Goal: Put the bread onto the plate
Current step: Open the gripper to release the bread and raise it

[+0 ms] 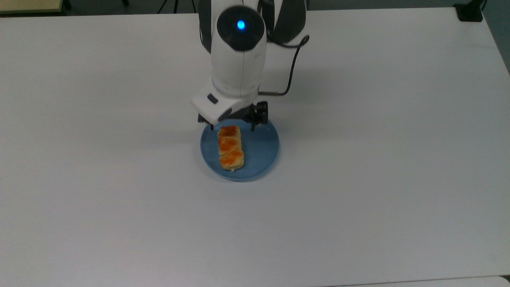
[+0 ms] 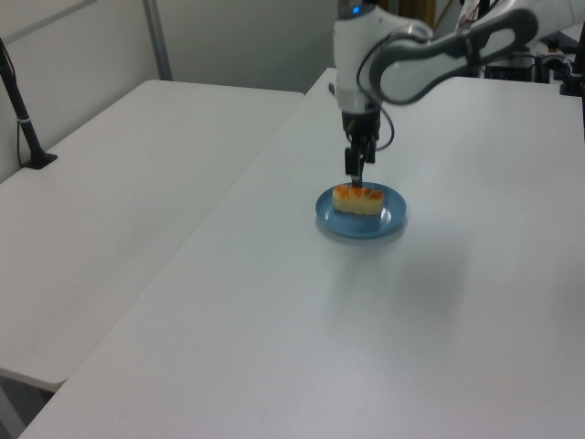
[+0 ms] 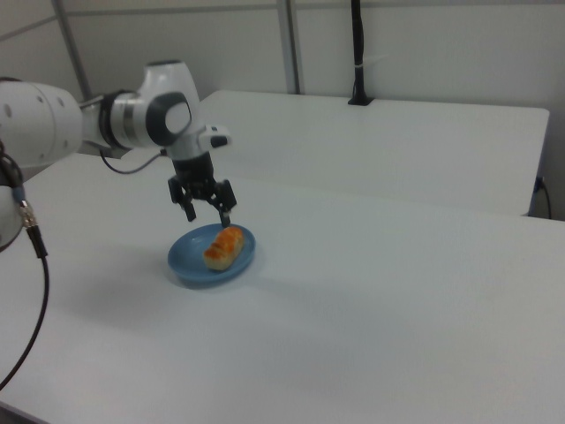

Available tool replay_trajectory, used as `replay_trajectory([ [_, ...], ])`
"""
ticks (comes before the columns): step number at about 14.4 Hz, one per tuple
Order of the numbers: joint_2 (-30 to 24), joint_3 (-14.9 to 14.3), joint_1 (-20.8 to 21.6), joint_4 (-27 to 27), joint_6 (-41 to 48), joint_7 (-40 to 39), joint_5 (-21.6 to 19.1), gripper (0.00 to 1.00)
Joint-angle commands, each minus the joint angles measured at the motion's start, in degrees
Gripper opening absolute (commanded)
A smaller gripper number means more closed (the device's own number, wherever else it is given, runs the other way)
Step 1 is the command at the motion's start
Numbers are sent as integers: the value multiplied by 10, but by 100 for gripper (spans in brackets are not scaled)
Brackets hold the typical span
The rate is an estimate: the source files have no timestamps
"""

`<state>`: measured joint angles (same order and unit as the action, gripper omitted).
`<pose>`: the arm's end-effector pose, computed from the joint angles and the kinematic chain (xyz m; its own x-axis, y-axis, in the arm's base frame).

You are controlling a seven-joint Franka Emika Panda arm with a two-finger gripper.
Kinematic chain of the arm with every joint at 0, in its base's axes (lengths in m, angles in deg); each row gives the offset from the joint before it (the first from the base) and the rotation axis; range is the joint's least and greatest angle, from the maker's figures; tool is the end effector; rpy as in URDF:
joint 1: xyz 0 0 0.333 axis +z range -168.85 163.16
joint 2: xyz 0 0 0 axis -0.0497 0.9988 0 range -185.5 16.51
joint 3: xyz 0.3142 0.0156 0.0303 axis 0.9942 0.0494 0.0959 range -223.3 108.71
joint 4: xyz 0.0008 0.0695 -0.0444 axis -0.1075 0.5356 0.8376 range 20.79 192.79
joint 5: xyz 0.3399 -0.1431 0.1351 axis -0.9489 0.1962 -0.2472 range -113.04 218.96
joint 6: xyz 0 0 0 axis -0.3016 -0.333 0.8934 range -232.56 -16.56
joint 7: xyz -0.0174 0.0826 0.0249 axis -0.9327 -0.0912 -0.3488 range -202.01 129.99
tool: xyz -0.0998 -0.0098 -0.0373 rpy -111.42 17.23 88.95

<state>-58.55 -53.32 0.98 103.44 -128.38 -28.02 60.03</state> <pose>0.6791 0.0775 0.4008 0.9992 0.0350 -0.0192 0.0366 -0.9955 0.0870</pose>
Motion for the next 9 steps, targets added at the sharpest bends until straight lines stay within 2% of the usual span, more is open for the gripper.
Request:
replay_trajectory([
  [1,-100,-6,3,15,96,-7,3,100],
  [3,-162,-6,-14,19,162,-6,3,100],
  [5,-199,-6,-28,21,197,-14,2,100],
  [7,-222,-6,-36,33,199,-13,-1,100],
  [9,-222,-6,-37,33,199,-14,-2,100],
])
